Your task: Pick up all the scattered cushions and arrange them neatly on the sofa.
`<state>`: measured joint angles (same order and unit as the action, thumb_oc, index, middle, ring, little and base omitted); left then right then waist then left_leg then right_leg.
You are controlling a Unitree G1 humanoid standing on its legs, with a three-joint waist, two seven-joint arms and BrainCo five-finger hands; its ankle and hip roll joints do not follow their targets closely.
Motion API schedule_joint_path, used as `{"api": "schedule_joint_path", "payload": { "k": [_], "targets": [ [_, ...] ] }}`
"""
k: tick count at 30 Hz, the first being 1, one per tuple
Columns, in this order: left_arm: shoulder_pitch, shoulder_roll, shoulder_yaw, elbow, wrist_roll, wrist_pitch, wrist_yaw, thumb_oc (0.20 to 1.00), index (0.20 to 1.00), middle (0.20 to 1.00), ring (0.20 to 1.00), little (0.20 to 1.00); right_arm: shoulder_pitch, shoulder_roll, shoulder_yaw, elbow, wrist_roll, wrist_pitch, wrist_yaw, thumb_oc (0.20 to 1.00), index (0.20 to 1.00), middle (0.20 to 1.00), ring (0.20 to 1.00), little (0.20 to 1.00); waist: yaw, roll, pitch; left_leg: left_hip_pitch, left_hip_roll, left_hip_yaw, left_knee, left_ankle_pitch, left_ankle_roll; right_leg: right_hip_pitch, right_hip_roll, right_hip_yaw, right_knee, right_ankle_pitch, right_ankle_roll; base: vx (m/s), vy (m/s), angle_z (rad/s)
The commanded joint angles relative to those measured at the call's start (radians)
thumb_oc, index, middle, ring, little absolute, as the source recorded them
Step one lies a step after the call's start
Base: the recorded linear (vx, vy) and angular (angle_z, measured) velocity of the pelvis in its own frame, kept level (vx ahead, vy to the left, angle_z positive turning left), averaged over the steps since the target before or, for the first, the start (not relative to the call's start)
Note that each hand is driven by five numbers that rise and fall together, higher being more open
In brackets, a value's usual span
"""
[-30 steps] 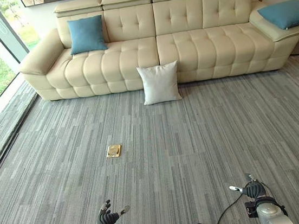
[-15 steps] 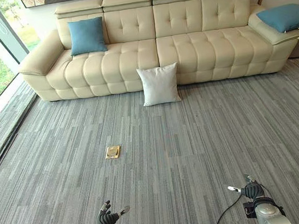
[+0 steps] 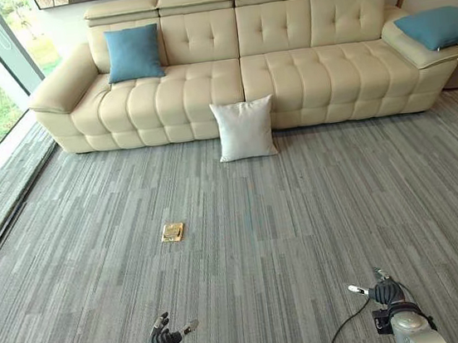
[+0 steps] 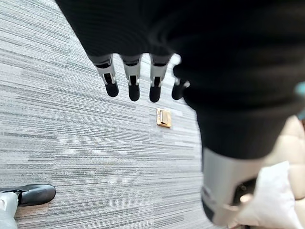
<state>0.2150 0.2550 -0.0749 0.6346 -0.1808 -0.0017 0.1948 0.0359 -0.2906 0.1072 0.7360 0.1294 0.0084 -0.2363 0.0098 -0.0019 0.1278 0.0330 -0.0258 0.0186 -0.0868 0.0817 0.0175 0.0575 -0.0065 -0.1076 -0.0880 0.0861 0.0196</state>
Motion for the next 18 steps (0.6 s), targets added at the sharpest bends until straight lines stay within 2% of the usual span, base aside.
{"api": "schedule_joint_path", "payload": {
  "k": [1, 4, 5, 6, 7, 9, 10, 11, 12, 14, 15, 18],
  "targets": [
    [-0.055, 0.034, 0.017, -0.023, -0.033, -0.023, 0.002, 1.0, 1.0, 1.0, 1.0, 1.0, -0.039, -0.016, 0.001, -0.052, 0.015, -0.015, -0.005, 1.0, 1.0, 1.0, 1.0, 1.0, 0.022, -0.029, 0.036, 0.021, 0.015, 0.004, 0.0, -0.107, -0.03, 0.013, -0.096, 0.002, 0.034, -0.125, 0.109, -0.01, 0.095, 0.0],
    [-0.064, 0.046, 0.024, -0.021, -0.039, -0.022, 0.007, 1.0, 1.0, 1.0, 1.0, 1.0, -0.037, -0.016, -0.006, -0.042, 0.005, -0.006, -0.009, 1.0, 1.0, 1.0, 1.0, 1.0, 0.027, -0.03, 0.054, 0.02, 0.004, 0.002, 0.002, -0.116, -0.01, -0.048, -0.113, 0.008, 0.16, -0.141, 0.121, -0.01, 0.12, -0.03],
    [-0.064, 0.046, 0.024, -0.021, -0.039, -0.022, 0.007, 1.0, 1.0, 1.0, 1.0, 1.0, -0.037, -0.016, -0.006, -0.042, 0.005, -0.006, -0.009, 1.0, 1.0, 1.0, 1.0, 1.0, 0.027, -0.03, 0.054, 0.02, 0.004, 0.002, 0.002, -0.116, -0.009, -0.051, -0.113, 0.009, 0.165, -0.144, 0.122, -0.03, 0.129, -0.06],
    [-0.064, 0.056, 0.026, -0.026, -0.03, -0.018, 0.009, 1.0, 1.0, 1.0, 1.0, 1.0, -0.029, -0.013, -0.009, -0.046, 0.003, -0.001, -0.012, 1.0, 1.0, 1.0, 1.0, 1.0, 0.025, -0.027, 0.079, 0.033, 0.0, -0.002, 0.004, -0.125, 0.002, -0.105, -0.122, 0.009, 0.289, -0.138, 0.13, -0.03, 0.123, -0.08],
    [-0.064, 0.059, 0.028, -0.025, -0.027, -0.017, 0.01, 1.0, 1.0, 1.0, 1.0, 1.0, -0.028, -0.011, -0.007, -0.043, 0.002, 0.0, -0.013, 1.0, 1.0, 1.0, 1.0, 1.0, 0.027, -0.028, 0.093, 0.041, -0.002, 0.002, 0.005, -0.128, 0.009, -0.134, -0.131, 0.007, 0.36, -0.124, 0.139, -0.01, 0.157, -0.06],
    [-0.063, 0.058, 0.031, -0.024, -0.025, -0.016, 0.01, 1.0, 1.0, 1.0, 1.0, 1.0, -0.03, -0.011, -0.006, -0.038, 0.001, 0.001, -0.015, 1.0, 1.0, 1.0, 1.0, 1.0, 0.026, -0.024, 0.102, 0.053, -0.002, 0.005, 0.002, -0.132, 0.013, -0.159, -0.138, -0.001, 0.417, -0.11, 0.143, 0.05, 0.083, -0.01],
    [-0.067, 0.059, 0.029, -0.007, -0.025, -0.015, 0.011, 1.0, 1.0, 1.0, 1.0, 1.0, -0.03, -0.009, -0.003, -0.031, 0.0, 0.004, -0.012, 1.0, 1.0, 1.0, 1.0, 1.0, 0.022, -0.015, 0.115, 0.076, 0.001, 0.012, 0.0, -0.142, 0.014, -0.214, -0.139, -0.022, 0.508, -0.08, 0.142, 0.07, 0.055, -0.07],
    [-0.068, 0.059, 0.029, -0.007, -0.025, -0.015, 0.011, 1.0, 1.0, 1.0, 1.0, 1.0, -0.03, -0.009, -0.003, -0.031, 0.0, 0.004, -0.012, 1.0, 1.0, 1.0, 1.0, 1.0, 0.023, -0.016, 0.115, 0.076, 0.001, 0.012, 0.0, -0.143, 0.014, -0.216, -0.14, -0.021, 0.511, -0.081, 0.142, 0.18, 0.069, -0.1],
    [-0.076, 0.053, 0.022, 0.002, -0.032, -0.015, 0.01, 1.0, 1.0, 1.0, 1.0, 1.0, -0.037, -0.012, -0.003, -0.033, 0.002, 0.005, -0.016, 1.0, 1.0, 1.0, 1.0, 1.0, 0.013, -0.009, 0.128, 0.098, 0.003, 0.005, 0.0, -0.159, 0.013, -0.275, -0.118, -0.039, 0.524, -0.092, 0.127, 0.16, 0.008, 0.0],
    [-0.077, 0.051, 0.019, -0.001, -0.032, -0.014, 0.008, 1.0, 1.0, 1.0, 1.0, 1.0, -0.038, -0.015, -0.003, -0.034, 0.003, 0.005, -0.017, 1.0, 1.0, 1.0, 1.0, 1.0, 0.008, -0.009, 0.132, 0.106, 0.001, 0.001, 0.0, -0.165, 0.012, -0.288, -0.107, -0.05, 0.485, -0.102, 0.121, 0.19, -0.023, -0.01],
    [-0.083, 0.047, 0.012, 0.003, -0.038, -0.014, 0.005, 1.0, 1.0, 1.0, 1.0, 1.0, -0.043, -0.023, -0.003, -0.035, 0.003, 0.005, -0.022, 1.0, 1.0, 1.0, 1.0, 1.0, -0.005, -0.017, 0.137, 0.128, -0.011, -0.004, 0.0, -0.185, 0.008, -0.321, -0.092, -0.084, 0.39, -0.09, 0.11, 0.23, -0.076, 0.05],
    [-0.09, 0.043, 0.011, -0.003, -0.046, -0.014, 0.001, 1.0, 1.0, 1.0, 1.0, 1.0, -0.033, -0.027, -0.002, -0.048, -0.008, 0.013, -0.026, 1.0, 1.0, 1.0, 1.0, 1.0, -0.023, -0.026, 0.137, 0.162, -0.013, -0.011, 0.0, -0.218, -0.004, -0.334, -0.086, -0.146, 0.255, -0.057, 0.118, 0.25, -0.097, 0.1]
  ]
}}
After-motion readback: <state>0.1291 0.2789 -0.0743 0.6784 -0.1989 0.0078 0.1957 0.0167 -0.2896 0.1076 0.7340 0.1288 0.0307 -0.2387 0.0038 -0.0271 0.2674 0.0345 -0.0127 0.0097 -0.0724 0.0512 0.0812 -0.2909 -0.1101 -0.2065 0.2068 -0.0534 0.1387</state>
